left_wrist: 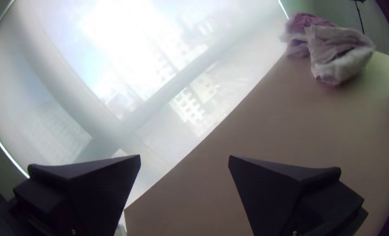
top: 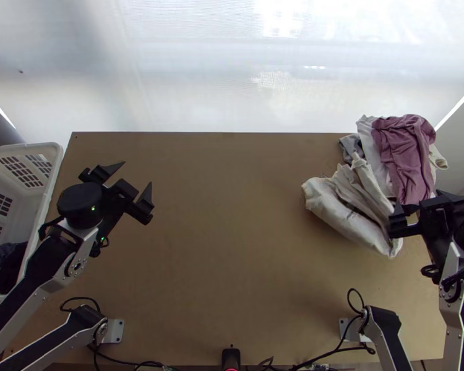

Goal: Fold the t-shirt

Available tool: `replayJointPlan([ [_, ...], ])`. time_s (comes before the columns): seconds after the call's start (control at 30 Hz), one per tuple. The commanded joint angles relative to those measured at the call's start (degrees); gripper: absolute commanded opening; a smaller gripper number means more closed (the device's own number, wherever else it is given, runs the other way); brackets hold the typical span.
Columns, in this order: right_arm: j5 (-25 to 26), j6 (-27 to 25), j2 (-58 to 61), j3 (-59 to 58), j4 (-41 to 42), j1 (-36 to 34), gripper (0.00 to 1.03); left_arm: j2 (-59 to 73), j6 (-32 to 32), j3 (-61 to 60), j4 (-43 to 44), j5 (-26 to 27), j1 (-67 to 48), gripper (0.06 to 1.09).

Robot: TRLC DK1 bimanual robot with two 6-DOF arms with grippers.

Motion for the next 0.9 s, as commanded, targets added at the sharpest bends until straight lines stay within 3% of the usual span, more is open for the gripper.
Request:
replayJointPlan([
  [0.0, 7.4, -1.4, -8.7, -7.1, 8.7, 5.3, 0.99, -10.2, -2.4, -4.9, 5.9, -2.3, 0.5, 1.04],
  [0.17, 12.8, -2.3, -16.1, -18.1, 21.4, 6.1, 0.99, -19.5, -5.6, -12.5, 10.4, -3.8, 5.2, 1.04],
  [0.3, 16.7, -7.6, -21.3, -28.9, 32.2, 7.8, 0.99, -29.0, -7.4, -19.8, 12.7, -3.8, 10.2, 1.04],
  [0.53, 21.8, -11.4, -27.9, -35.9, 34.5, 14.9, 0.99, -43.8, -7.5, -27.9, 10.8, -3.8, 15.3, 1.04],
  [0.87, 23.4, -12.7, -32.7, -42.4, 37.1, 16.6, 0.99, -52.4, -7.6, -34.3, 9.2, -3.7, 18.4, 1.04],
])
